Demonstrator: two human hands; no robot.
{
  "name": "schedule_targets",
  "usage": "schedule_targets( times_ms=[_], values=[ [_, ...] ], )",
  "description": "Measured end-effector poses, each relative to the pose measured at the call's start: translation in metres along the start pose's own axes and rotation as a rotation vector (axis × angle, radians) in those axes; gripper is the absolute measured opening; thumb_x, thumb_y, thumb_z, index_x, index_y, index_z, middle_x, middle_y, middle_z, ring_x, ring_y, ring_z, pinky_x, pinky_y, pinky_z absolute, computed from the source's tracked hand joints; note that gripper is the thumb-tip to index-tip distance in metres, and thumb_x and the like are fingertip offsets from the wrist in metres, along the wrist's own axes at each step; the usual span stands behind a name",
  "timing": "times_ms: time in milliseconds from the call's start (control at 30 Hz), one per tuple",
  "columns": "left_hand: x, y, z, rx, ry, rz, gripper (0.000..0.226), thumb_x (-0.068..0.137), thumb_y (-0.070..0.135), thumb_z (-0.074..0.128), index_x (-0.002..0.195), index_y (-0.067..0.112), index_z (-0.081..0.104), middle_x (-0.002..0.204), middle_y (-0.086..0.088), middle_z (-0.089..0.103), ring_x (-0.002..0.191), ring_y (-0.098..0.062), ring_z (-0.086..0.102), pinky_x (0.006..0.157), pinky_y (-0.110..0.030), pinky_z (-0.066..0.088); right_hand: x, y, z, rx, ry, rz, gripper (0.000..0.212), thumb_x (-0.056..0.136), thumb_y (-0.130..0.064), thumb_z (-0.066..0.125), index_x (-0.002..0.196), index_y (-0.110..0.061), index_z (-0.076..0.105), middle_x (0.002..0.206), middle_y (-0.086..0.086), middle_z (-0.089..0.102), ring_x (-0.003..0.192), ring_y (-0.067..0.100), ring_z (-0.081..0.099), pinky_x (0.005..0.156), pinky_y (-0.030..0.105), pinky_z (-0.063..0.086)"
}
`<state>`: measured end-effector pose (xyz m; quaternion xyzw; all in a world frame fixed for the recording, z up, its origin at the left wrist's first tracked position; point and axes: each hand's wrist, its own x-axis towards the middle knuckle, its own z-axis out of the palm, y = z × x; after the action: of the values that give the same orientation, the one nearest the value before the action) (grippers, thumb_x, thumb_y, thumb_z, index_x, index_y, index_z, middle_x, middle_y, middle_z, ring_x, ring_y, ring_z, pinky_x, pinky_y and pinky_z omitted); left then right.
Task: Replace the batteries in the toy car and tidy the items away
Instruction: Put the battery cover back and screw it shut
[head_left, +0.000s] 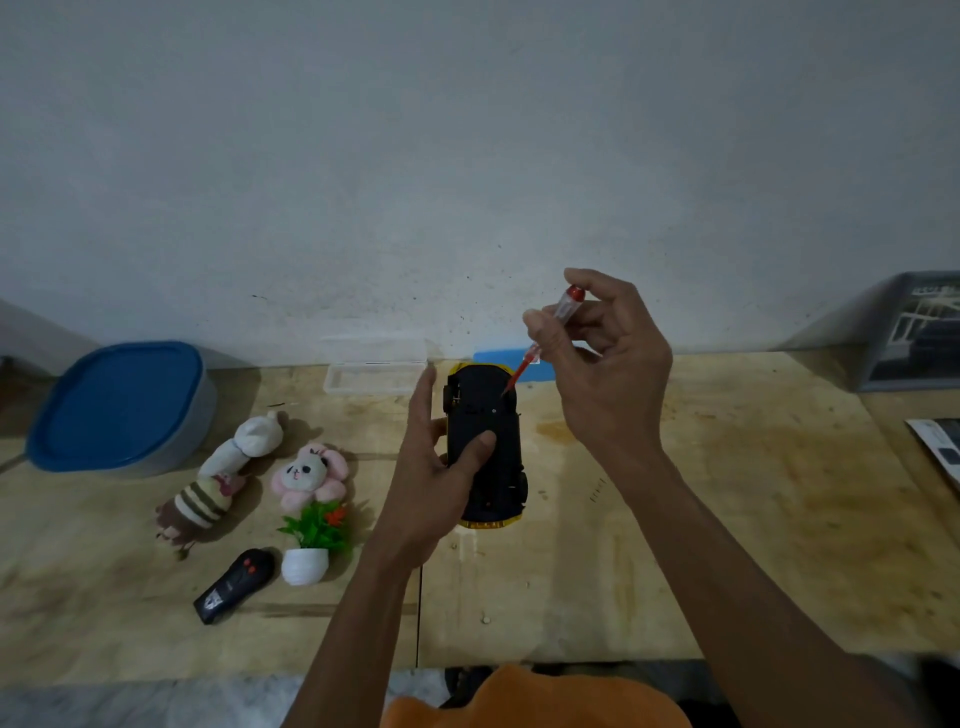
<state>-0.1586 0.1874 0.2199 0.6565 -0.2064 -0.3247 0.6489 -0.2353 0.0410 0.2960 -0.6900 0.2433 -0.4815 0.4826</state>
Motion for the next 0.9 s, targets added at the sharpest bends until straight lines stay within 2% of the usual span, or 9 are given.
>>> schedule_targets(
  times_ms=[167, 267, 467, 567, 600, 667, 767, 833, 900],
  values=[
    [0.005, -0.006, -0.005, -0.329, 0.036, -0.128, 0.071, 0.084, 0.013, 0.073, 0.146, 0.034, 0.045, 0.129, -0.009, 0.068, 0.107, -0.032, 0.071, 0.083, -0.05, 0.06, 0.003, 0.0, -0.009, 0.113, 0.085, 0.115, 0.035, 0.087, -0.013, 0.076, 0.119, -0.011, 0.06, 0.089, 0.015, 0.072, 0.079, 0.021, 0.075, 0.073, 0.045, 0.063],
    [0.007, -0.01, -0.006, -0.509, 0.039, -0.187, 0.069, 0.092, 0.002, 0.062, 0.146, 0.04, 0.043, 0.128, -0.004, 0.07, 0.105, -0.028, 0.071, 0.079, -0.043, 0.061, 0.0, 0.004, -0.014, 0.13, 0.115, 0.175, 0.037, 0.087, -0.011, 0.075, 0.121, -0.008, 0.06, 0.088, 0.014, 0.074, 0.08, 0.022, 0.076, 0.072, 0.04, 0.063],
    [0.001, -0.021, -0.01, -0.689, -0.05, -0.234, 0.072, 0.087, -0.005, 0.061, 0.148, 0.029, 0.044, 0.137, -0.022, 0.061, 0.112, -0.045, 0.062, 0.08, -0.046, 0.06, -0.013, 0.009, -0.02, 0.124, 0.152, 0.268, 0.037, 0.087, -0.012, 0.074, 0.122, -0.011, 0.061, 0.089, 0.002, 0.077, 0.083, 0.019, 0.076, 0.069, 0.034, 0.063],
    [0.001, -0.024, -0.008, -0.715, -0.009, -0.196, 0.066, 0.092, -0.003, 0.055, 0.15, 0.026, 0.044, 0.136, -0.02, 0.06, 0.1, -0.037, 0.066, 0.077, -0.043, 0.059, -0.019, 0.009, -0.022, 0.125, 0.166, 0.291, 0.036, 0.087, -0.009, 0.074, 0.121, -0.011, 0.062, 0.085, 0.0, 0.077, 0.082, 0.022, 0.076, 0.068, 0.034, 0.063],
    [0.001, -0.025, -0.007, -0.733, 0.015, -0.187, 0.065, 0.093, -0.001, 0.054, 0.151, 0.026, 0.043, 0.135, -0.02, 0.059, 0.097, -0.033, 0.066, 0.08, -0.045, 0.059, -0.02, 0.01, -0.023, 0.118, 0.17, 0.297, 0.035, 0.087, -0.009, 0.074, 0.121, -0.011, 0.062, 0.084, -0.004, 0.077, 0.081, 0.022, 0.076, 0.067, 0.033, 0.063],
    [0.0, -0.028, -0.005, -0.788, 0.012, -0.17, 0.065, 0.092, 0.004, 0.054, 0.15, 0.032, 0.042, 0.129, -0.016, 0.06, 0.092, -0.034, 0.065, 0.092, -0.063, 0.05, -0.023, 0.01, -0.024, 0.11, 0.179, 0.314, 0.035, 0.087, -0.008, 0.073, 0.12, -0.012, 0.062, 0.084, -0.01, 0.077, 0.08, 0.02, 0.076, 0.066, 0.031, 0.062],
    [-0.003, -0.027, -0.003, -0.876, -0.02, -0.166, 0.066, 0.089, 0.006, 0.052, 0.145, 0.04, 0.046, 0.12, -0.017, 0.065, 0.092, -0.041, 0.066, 0.095, -0.082, 0.036, -0.027, 0.011, -0.026, 0.111, 0.202, 0.352, 0.036, 0.087, -0.009, 0.074, 0.121, -0.013, 0.062, 0.089, -0.007, 0.078, 0.08, 0.02, 0.076, 0.065, 0.033, 0.062],
    [-0.004, -0.027, -0.002, -0.88, -0.027, -0.192, 0.068, 0.086, 0.002, 0.055, 0.143, 0.04, 0.048, 0.132, -0.024, 0.061, 0.11, -0.053, 0.06, 0.095, -0.078, 0.04, -0.029, 0.014, -0.027, 0.146, 0.219, 0.399, 0.034, 0.087, -0.01, 0.074, 0.118, -0.016, 0.064, 0.089, -0.002, 0.077, 0.079, 0.021, 0.076, 0.065, 0.034, 0.062],
    [-0.003, -0.027, -0.001, -0.861, -0.006, -0.229, 0.072, 0.085, -0.002, 0.059, 0.142, 0.04, 0.048, 0.133, -0.024, 0.062, 0.118, -0.06, 0.054, 0.087, -0.064, 0.052, -0.031, 0.019, -0.028, 0.191, 0.234, 0.466, 0.03, 0.087, -0.011, 0.074, 0.114, -0.021, 0.066, 0.088, 0.001, 0.077, 0.078, 0.022, 0.076, 0.066, 0.035, 0.061]
  ],
)
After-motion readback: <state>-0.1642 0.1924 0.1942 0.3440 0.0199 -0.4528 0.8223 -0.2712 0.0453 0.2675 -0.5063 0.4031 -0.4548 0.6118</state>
